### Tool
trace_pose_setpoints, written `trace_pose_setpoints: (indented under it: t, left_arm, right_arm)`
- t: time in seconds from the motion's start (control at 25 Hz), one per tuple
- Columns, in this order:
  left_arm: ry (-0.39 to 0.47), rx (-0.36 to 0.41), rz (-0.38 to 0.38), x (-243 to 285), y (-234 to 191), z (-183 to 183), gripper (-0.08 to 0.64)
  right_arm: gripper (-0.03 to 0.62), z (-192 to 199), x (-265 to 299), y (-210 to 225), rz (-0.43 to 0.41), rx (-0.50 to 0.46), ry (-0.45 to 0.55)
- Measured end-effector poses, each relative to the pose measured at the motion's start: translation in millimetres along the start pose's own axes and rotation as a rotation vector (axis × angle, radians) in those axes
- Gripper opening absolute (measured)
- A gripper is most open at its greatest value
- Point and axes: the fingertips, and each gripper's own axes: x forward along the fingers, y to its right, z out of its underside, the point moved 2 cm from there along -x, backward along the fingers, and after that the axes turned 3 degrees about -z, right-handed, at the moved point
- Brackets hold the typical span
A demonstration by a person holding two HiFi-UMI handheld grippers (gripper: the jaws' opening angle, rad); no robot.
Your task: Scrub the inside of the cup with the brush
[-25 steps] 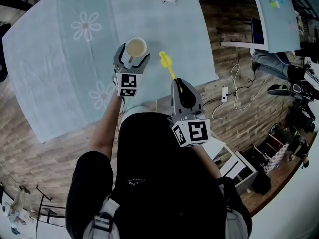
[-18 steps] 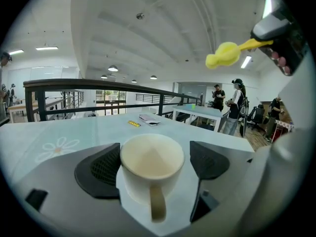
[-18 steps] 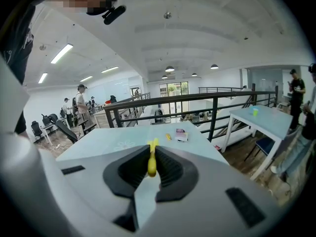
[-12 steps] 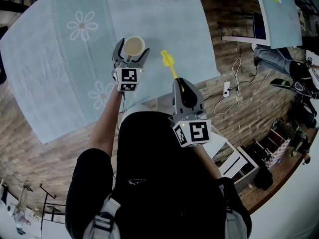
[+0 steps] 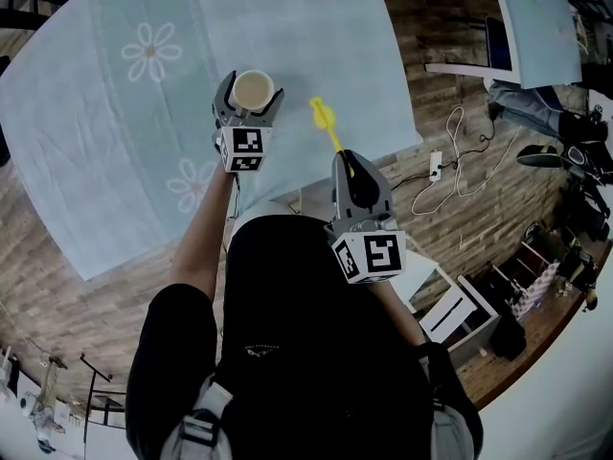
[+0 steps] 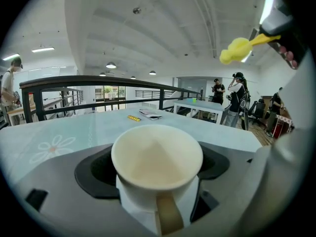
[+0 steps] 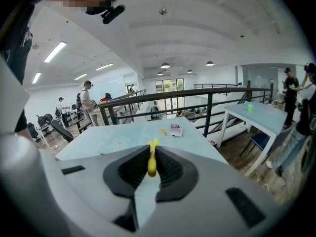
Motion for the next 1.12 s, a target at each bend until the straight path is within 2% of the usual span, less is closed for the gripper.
trace_pose_setpoints:
  t: [0.6, 1.12]
  left_arm:
    - [0.074, -0.010, -0.019, 4.6, -2.0, 4.6, 0.429]
    - [0.062, 0.010, -0.024, 10.6, -4.1, 13.1, 0.430]
  right_arm:
    - [0.038, 5.7, -2.0, 6.9, 0.023, 0.016, -0.002]
    - [0.038, 9.3, -5.7, -3.6, 0.004, 0.002, 0.019]
